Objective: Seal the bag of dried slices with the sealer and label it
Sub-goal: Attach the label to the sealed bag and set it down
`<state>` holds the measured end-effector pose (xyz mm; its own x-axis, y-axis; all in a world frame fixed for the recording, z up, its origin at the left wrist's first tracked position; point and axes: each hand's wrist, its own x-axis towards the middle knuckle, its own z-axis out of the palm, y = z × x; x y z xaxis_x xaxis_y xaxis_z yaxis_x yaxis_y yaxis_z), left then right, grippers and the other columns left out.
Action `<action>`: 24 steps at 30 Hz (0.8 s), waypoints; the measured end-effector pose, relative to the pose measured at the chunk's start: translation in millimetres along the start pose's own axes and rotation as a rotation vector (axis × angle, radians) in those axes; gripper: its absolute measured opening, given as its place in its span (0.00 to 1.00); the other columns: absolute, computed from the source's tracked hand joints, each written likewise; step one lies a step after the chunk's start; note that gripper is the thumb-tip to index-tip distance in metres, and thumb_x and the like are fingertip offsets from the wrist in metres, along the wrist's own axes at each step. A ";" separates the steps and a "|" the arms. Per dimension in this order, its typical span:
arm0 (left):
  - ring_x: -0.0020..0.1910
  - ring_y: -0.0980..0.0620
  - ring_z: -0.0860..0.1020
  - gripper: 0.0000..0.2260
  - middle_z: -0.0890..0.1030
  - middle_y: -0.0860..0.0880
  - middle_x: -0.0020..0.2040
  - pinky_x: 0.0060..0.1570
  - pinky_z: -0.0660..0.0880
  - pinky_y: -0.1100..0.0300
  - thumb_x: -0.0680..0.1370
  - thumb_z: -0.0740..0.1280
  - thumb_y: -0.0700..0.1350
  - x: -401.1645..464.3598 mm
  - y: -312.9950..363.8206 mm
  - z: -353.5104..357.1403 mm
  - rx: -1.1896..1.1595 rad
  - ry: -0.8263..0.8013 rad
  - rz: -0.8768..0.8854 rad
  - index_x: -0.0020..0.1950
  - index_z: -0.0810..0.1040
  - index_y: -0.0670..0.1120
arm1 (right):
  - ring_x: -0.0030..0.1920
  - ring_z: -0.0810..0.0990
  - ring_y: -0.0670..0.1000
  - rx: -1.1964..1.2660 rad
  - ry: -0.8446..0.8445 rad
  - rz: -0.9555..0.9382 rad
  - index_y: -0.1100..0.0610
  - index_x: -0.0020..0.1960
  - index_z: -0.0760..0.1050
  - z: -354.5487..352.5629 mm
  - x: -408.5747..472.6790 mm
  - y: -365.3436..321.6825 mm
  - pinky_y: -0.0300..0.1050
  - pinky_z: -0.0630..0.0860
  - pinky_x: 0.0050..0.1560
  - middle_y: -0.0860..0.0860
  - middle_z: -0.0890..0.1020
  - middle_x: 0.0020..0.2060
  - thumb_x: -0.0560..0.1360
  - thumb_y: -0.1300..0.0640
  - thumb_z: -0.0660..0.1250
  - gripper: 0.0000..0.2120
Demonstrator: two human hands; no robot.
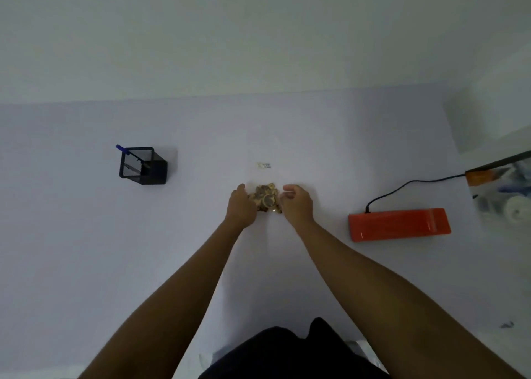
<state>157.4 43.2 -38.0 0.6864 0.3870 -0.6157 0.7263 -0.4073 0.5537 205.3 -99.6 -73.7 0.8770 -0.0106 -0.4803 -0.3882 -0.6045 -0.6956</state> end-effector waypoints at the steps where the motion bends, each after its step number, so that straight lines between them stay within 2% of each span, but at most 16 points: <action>1: 0.69 0.40 0.70 0.23 0.71 0.37 0.70 0.65 0.67 0.54 0.79 0.59 0.34 8.1 3.3 -3.6 0.006 -0.001 -0.001 0.74 0.63 0.37 | 0.52 0.83 0.59 -0.005 0.003 -0.004 0.58 0.56 0.81 3.1 8.3 -5.9 0.55 0.81 0.54 0.57 0.85 0.52 0.76 0.62 0.62 0.13; 4: 0.70 0.40 0.69 0.23 0.70 0.37 0.71 0.66 0.67 0.54 0.78 0.59 0.34 23.1 11.3 -10.2 0.012 -0.016 -0.008 0.74 0.62 0.37 | 0.54 0.82 0.60 -0.024 0.000 -0.027 0.60 0.59 0.81 7.7 23.6 -21.2 0.55 0.80 0.57 0.58 0.84 0.55 0.77 0.62 0.62 0.14; 7: 0.67 0.39 0.71 0.20 0.72 0.37 0.68 0.62 0.69 0.53 0.77 0.60 0.35 28.8 11.7 -10.9 0.002 -0.029 -0.015 0.70 0.66 0.38 | 0.60 0.81 0.58 -0.025 -0.030 -0.057 0.62 0.63 0.78 7.0 26.0 -30.0 0.48 0.77 0.61 0.58 0.82 0.59 0.78 0.63 0.63 0.15; 10: 0.62 0.38 0.74 0.18 0.75 0.37 0.63 0.60 0.73 0.48 0.77 0.61 0.39 25.5 5.9 -8.7 -0.007 -0.003 -0.005 0.67 0.68 0.39 | 0.64 0.79 0.56 0.001 -0.078 -0.069 0.62 0.67 0.76 2.6 19.7 -31.7 0.45 0.73 0.63 0.58 0.81 0.63 0.79 0.62 0.65 0.17; 12: 0.61 0.37 0.75 0.18 0.75 0.38 0.63 0.59 0.74 0.45 0.78 0.61 0.43 19.0 2.3 -6.8 -0.018 0.046 0.013 0.67 0.68 0.39 | 0.63 0.79 0.55 0.012 -0.089 -0.073 0.62 0.67 0.76 -1.7 10.9 -26.8 0.44 0.72 0.62 0.58 0.80 0.64 0.79 0.60 0.66 0.17; 15: 0.64 0.38 0.73 0.18 0.76 0.40 0.63 0.59 0.71 0.51 0.80 0.61 0.46 -5.6 9.4 -5.2 -0.032 0.094 0.128 0.67 0.71 0.39 | 0.59 0.82 0.54 0.037 -0.077 -0.087 0.61 0.67 0.76 -16.1 -13.9 -12.6 0.40 0.72 0.59 0.56 0.81 0.63 0.79 0.58 0.67 0.17; 18: 0.60 0.45 0.76 0.15 0.79 0.44 0.60 0.55 0.68 0.58 0.82 0.61 0.50 -43.4 26.2 3.4 -0.089 0.077 0.277 0.63 0.76 0.43 | 0.53 0.81 0.49 0.095 -0.058 -0.114 0.60 0.66 0.78 -43.3 -53.2 5.9 0.37 0.73 0.56 0.53 0.82 0.60 0.80 0.58 0.68 0.15; 20: 0.61 0.46 0.76 0.18 0.78 0.45 0.62 0.57 0.70 0.57 0.82 0.61 0.55 -67.1 35.9 17.0 -0.157 0.013 0.291 0.65 0.75 0.44 | 0.51 0.80 0.45 0.142 -0.031 -0.115 0.58 0.64 0.79 -64.6 -81.5 23.9 0.35 0.74 0.55 0.50 0.82 0.58 0.79 0.58 0.68 0.14; 21: 0.64 0.46 0.75 0.22 0.77 0.45 0.66 0.62 0.70 0.54 0.81 0.61 0.57 -77.4 41.6 26.0 -0.164 -0.028 0.289 0.68 0.73 0.44 | 0.49 0.81 0.44 0.162 -0.009 -0.112 0.58 0.63 0.79 -75.5 -95.4 34.8 0.34 0.75 0.55 0.48 0.82 0.57 0.79 0.59 0.68 0.13; 24: 0.70 0.46 0.71 0.29 0.72 0.44 0.72 0.70 0.67 0.50 0.81 0.57 0.62 -101.7 62.7 60.6 -0.111 -0.144 0.315 0.74 0.68 0.44 | 0.50 0.80 0.41 0.181 0.061 -0.079 0.57 0.61 0.80 -110.1 -129.1 72.5 0.26 0.73 0.51 0.46 0.82 0.53 0.80 0.60 0.67 0.10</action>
<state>131.0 -71.8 25.3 0.8708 0.1331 -0.4732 0.4847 -0.3929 0.7815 95.0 -229.8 -3.3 0.9201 -0.0199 -0.3911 -0.3571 -0.4526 -0.8171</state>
